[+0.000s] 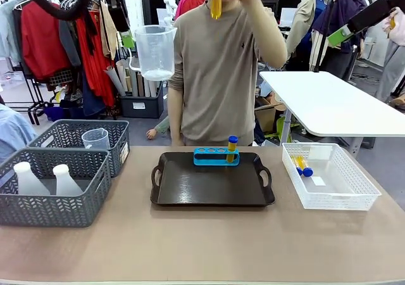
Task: Prepare the laboratory tools.
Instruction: Pick up one Large Measuring Cup and place it on the Handle tray.
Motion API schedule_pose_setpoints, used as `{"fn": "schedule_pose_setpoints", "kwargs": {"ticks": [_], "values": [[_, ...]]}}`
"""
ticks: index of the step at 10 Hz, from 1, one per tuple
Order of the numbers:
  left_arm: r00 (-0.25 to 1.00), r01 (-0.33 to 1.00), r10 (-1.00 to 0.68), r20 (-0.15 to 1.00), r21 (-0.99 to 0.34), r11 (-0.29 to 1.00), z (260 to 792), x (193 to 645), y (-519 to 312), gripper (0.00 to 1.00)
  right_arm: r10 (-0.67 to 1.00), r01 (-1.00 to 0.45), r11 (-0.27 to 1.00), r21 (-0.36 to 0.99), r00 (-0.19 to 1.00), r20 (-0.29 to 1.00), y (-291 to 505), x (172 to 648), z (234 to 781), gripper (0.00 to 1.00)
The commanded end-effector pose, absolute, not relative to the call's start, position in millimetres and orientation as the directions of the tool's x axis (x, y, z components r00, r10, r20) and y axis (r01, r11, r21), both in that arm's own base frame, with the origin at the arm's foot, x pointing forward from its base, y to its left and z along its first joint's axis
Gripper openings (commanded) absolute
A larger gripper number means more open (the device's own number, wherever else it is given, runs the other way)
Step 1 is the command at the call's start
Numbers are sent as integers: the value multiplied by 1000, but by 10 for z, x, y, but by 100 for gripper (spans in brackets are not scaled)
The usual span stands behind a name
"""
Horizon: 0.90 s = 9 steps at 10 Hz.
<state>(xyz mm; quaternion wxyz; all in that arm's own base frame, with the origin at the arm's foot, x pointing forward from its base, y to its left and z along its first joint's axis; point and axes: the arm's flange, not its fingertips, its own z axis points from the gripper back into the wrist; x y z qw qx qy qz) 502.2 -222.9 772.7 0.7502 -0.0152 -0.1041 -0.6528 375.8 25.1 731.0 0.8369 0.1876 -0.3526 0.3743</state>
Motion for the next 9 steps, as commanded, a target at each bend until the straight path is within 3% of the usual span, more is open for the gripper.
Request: {"fn": "schedule_pose_setpoints", "kwargs": {"ticks": [1, 3, 9], "values": [[63, 996, -982, 176, 55, 74, 7658, 5146, -2397, 0, 498, -763, 644, 49, 467, 731, 252, 3749, 7318, 100], [50, 997, -983, 179, 51, 60, 7586, 5212, -2481, 0, 498, -763, 644, 49, 467, 731, 252, 3749, 7318, 100], [160, 983, -972, 172, 66, 174, 7700, 4981, -2065, 0, 498, -763, 644, 49, 467, 731, 252, 3749, 7318, 100]]}}
